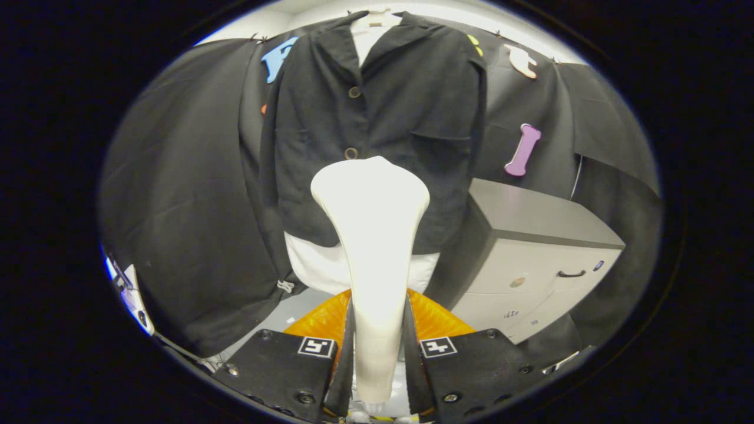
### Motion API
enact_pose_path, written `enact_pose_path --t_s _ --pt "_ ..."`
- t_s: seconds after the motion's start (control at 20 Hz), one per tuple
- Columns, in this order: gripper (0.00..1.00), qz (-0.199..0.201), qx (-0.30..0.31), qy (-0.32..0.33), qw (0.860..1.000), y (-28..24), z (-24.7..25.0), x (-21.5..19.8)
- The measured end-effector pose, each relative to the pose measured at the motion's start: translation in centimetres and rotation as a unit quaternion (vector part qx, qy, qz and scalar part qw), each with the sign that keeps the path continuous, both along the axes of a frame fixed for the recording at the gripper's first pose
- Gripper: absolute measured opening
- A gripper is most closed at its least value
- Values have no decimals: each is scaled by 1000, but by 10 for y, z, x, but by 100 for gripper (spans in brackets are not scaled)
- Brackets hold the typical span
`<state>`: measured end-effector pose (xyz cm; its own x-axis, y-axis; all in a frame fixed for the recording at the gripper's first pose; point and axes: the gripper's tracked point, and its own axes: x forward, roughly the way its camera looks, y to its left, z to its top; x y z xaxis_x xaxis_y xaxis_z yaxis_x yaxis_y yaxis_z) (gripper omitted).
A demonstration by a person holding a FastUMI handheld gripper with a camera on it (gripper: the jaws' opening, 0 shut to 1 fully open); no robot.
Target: Iron the clothes twice with a garment steamer, once on the left side and once on the right side.
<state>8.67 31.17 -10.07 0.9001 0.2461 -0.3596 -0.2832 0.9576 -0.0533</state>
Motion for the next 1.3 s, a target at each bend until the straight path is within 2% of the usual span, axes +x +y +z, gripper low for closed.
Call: enact_pose_path --t_s 0.25,0.75,1.0,1.3 --pt "40 -24 16 -23 999 -77 23 -12" --pt "40 -77 30 -46 996 -250 38 -23" --pt "39 -90 45 -48 994 -290 35 -27" --pt "39 -91 57 -56 993 -306 39 -29"
